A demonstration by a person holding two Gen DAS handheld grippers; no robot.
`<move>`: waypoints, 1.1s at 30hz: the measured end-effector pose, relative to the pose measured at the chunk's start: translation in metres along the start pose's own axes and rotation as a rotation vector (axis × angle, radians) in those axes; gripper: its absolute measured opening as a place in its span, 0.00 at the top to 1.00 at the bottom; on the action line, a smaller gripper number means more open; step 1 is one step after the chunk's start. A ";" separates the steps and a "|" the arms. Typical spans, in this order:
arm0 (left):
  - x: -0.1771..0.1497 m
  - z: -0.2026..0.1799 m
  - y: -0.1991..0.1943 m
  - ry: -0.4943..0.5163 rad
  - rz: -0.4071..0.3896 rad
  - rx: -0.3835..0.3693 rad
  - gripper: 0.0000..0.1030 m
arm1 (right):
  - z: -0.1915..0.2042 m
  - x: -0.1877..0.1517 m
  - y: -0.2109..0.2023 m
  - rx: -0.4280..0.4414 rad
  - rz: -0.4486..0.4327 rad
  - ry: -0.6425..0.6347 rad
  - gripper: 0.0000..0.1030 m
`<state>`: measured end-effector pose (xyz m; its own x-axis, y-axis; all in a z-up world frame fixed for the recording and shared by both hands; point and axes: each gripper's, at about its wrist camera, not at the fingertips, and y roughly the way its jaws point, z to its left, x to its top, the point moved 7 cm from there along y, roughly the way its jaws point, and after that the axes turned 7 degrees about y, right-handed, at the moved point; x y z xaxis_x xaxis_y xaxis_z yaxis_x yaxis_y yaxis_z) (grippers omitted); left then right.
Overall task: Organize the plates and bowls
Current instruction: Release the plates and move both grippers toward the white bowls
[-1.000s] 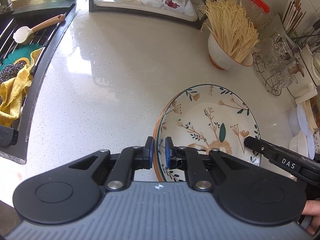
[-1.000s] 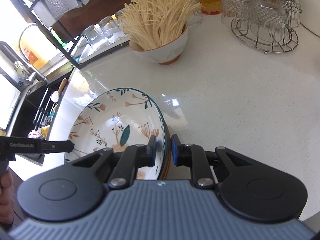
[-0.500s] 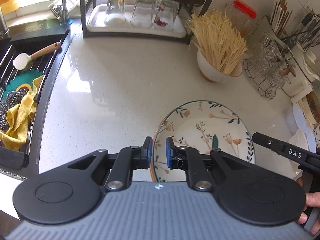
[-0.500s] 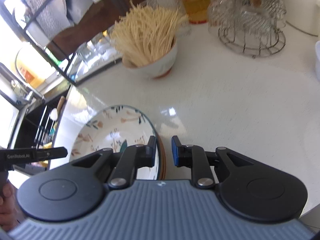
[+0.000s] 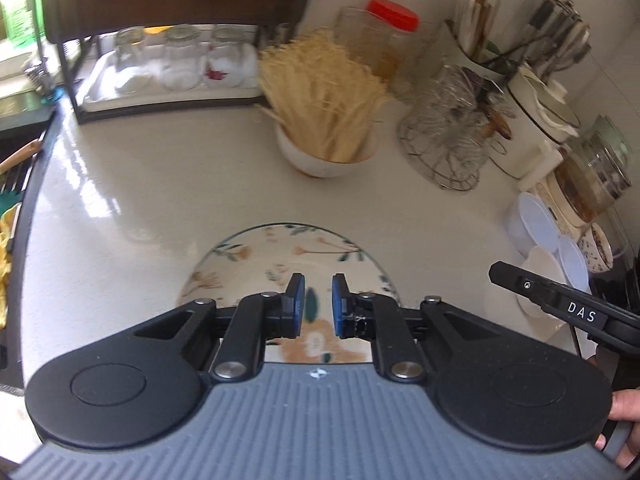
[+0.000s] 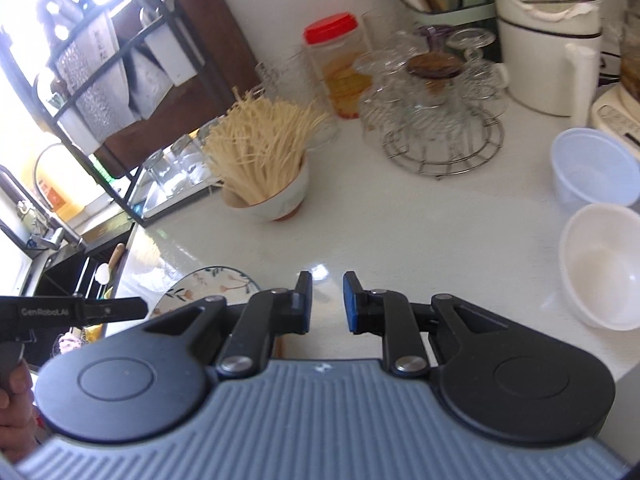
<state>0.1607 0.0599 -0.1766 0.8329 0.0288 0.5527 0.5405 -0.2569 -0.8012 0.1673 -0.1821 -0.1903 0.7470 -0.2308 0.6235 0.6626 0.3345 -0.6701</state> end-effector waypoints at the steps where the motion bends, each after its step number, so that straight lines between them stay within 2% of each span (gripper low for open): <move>1: 0.001 -0.009 0.003 0.007 -0.003 -0.011 0.85 | -0.005 0.000 -0.003 -0.003 -0.002 0.002 0.80; 8: 0.004 -0.066 0.018 0.078 -0.005 -0.080 0.85 | -0.038 0.002 -0.021 -0.035 -0.008 0.022 0.80; 20: 0.009 -0.126 0.029 0.198 0.011 -0.117 0.85 | -0.093 0.004 -0.048 -0.097 -0.033 0.090 0.80; 24: 0.011 -0.137 0.037 0.191 0.016 -0.128 0.85 | -0.112 0.004 -0.055 -0.127 -0.036 0.139 0.80; 33: 0.020 -0.160 0.058 0.185 0.044 -0.152 0.85 | -0.148 0.010 -0.070 -0.176 -0.051 0.154 0.80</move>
<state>0.1898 -0.1089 -0.1749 0.8115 -0.1598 0.5620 0.4687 -0.3964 -0.7894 0.1367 -0.3425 -0.1968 0.7029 -0.3841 0.5987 0.6889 0.1580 -0.7075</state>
